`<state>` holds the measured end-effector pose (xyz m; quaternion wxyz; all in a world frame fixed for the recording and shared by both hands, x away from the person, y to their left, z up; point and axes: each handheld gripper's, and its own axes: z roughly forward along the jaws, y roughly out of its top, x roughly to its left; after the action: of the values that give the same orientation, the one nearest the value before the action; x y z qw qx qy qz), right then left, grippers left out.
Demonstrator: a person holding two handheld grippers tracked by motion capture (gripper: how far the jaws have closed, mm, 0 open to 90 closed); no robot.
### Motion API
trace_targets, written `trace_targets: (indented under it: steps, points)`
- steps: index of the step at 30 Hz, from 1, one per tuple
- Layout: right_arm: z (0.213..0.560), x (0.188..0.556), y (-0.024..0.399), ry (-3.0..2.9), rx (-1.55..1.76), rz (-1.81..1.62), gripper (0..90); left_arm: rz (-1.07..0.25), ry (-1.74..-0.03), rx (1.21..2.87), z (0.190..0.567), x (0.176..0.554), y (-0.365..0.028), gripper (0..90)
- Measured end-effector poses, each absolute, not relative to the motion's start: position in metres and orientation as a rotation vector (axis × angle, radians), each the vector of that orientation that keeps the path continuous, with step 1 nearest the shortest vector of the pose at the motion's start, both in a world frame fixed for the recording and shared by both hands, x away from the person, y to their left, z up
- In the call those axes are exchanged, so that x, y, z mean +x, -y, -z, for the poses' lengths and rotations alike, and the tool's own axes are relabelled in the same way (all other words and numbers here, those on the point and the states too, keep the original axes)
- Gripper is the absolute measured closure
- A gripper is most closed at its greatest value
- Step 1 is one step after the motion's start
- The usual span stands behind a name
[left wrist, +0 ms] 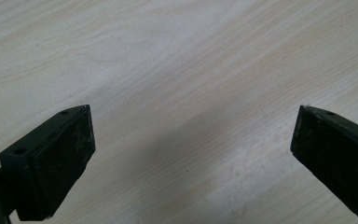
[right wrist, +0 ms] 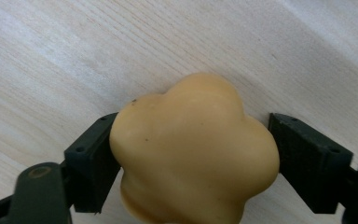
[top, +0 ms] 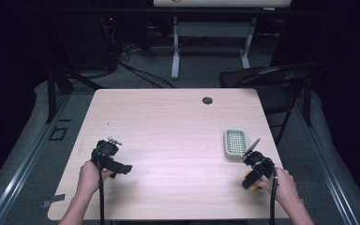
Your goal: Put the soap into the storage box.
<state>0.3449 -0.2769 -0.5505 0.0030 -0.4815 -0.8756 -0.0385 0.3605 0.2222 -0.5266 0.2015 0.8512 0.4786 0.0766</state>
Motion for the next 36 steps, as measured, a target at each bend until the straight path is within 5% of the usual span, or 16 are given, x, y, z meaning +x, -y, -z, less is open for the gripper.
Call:
trace_targets:
  steps: [36]
  points:
    - [0.543, 0.344, 0.274, 2.751, -1.552, 0.062, 25.7, -0.212, -1.337, 2.37, 0.526, 0.361, -0.222, 0.0]
